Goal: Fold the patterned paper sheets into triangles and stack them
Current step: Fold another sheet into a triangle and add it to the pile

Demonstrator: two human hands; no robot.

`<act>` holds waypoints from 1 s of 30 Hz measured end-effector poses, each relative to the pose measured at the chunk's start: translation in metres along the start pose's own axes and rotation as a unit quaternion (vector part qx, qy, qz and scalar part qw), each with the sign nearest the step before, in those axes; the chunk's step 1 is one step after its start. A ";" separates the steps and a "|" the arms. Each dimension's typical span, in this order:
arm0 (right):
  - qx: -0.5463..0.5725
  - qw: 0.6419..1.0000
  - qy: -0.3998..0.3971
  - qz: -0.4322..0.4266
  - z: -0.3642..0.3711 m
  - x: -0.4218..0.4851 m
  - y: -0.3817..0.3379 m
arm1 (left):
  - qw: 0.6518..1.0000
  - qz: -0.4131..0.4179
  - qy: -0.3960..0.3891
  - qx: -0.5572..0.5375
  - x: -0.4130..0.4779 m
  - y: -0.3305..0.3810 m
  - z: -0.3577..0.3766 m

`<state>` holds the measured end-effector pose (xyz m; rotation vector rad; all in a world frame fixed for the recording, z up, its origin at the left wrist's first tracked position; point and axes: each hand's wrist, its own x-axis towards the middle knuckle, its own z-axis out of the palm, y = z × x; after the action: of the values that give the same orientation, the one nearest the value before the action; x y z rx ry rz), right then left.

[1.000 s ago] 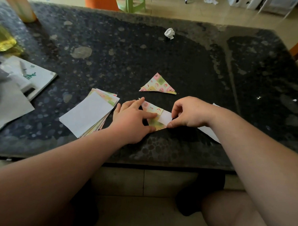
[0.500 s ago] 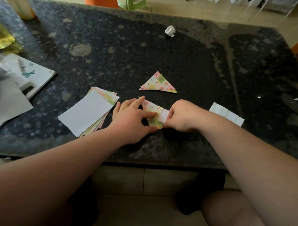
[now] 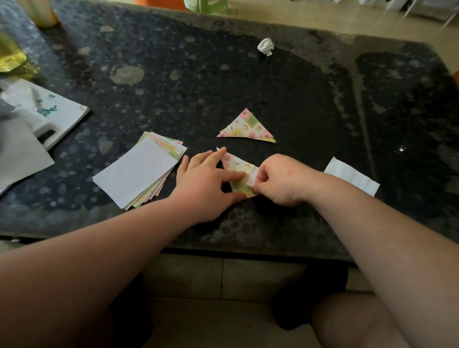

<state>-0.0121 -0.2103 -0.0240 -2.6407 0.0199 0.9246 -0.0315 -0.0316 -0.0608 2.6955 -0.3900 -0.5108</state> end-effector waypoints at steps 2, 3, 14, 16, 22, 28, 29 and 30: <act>-0.004 1.000 0.001 -0.004 0.000 -0.001 0.000 | 1.000 0.002 0.001 0.001 0.000 0.000 0.001; -0.007 1.000 0.001 -0.006 0.000 -0.001 0.000 | 1.000 0.003 0.003 0.001 0.000 0.000 0.002; -0.010 1.000 0.007 -0.007 0.003 0.000 0.001 | 0.997 0.042 0.070 -0.005 -0.006 -0.002 0.013; -0.008 1.000 0.008 -0.010 0.004 -0.001 0.002 | 0.995 0.050 0.081 -0.011 -0.007 -0.001 0.015; -0.004 1.000 0.009 -0.016 0.004 0.000 0.003 | 0.987 0.112 0.109 0.036 -0.011 -0.004 0.023; -0.004 1.000 0.015 -0.021 0.004 0.002 0.006 | 0.977 0.110 0.044 0.175 -0.015 0.004 0.011; 0.001 1.000 0.014 -0.020 0.004 0.002 0.006 | 0.978 0.108 0.039 0.175 -0.015 0.004 0.009; 0.011 1.000 0.012 -0.019 0.003 0.001 0.007 | 0.980 0.104 0.037 0.168 -0.015 0.004 0.007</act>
<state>-0.0134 -0.2155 -0.0289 -2.6229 -0.0130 0.8749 -0.0482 -0.0327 -0.0611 2.9337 -0.7899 -0.3063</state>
